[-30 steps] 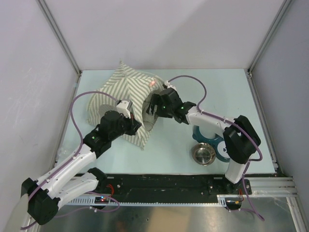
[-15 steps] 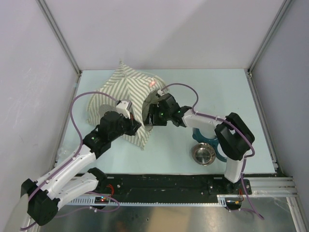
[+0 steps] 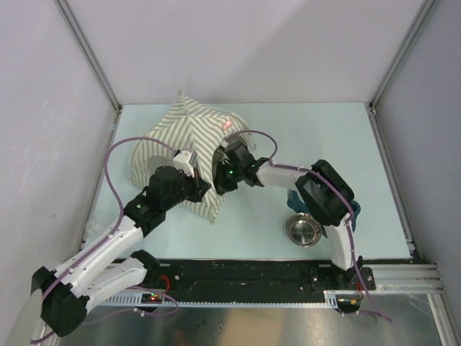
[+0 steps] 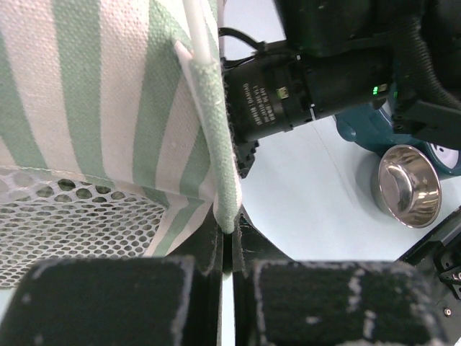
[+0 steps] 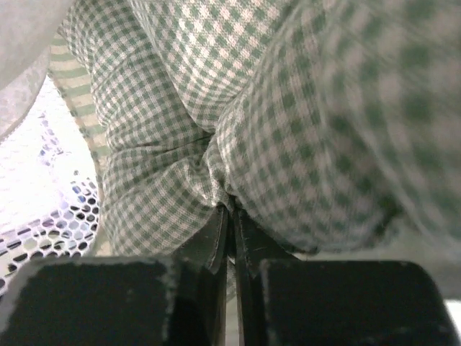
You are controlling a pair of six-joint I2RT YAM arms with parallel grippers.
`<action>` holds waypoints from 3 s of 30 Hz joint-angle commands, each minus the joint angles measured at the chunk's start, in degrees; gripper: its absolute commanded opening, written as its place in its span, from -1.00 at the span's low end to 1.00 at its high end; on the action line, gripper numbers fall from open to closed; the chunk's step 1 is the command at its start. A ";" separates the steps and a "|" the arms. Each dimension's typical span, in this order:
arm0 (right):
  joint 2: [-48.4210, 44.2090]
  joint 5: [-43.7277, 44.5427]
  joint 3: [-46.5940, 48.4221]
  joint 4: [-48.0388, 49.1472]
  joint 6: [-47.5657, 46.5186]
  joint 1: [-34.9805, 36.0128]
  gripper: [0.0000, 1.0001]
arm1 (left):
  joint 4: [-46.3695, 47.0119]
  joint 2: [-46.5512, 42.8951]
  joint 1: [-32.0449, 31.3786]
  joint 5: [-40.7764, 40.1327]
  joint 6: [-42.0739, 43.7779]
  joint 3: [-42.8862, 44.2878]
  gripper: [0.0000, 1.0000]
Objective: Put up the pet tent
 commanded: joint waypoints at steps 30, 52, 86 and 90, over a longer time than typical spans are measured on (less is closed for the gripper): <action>-21.79 2.58 -8.05 -1.93 -0.10 -5.13 0.39 | 0.04 -3.86 1.39 2.95 0.34 -4.24 -1.00; 2.46 18.18 -7.15 58.47 -8.73 -0.01 0.78 | -8.14 -14.42 3.75 2.08 6.04 -3.70 -1.00; -30.98 30.94 -25.17 38.46 -23.29 5.62 -1.00 | -8.42 -7.38 8.57 -1.80 7.20 -0.45 -0.98; -34.58 25.00 -23.19 30.62 -23.70 5.14 -1.00 | -8.39 -7.99 8.72 -3.08 7.28 -0.20 -0.84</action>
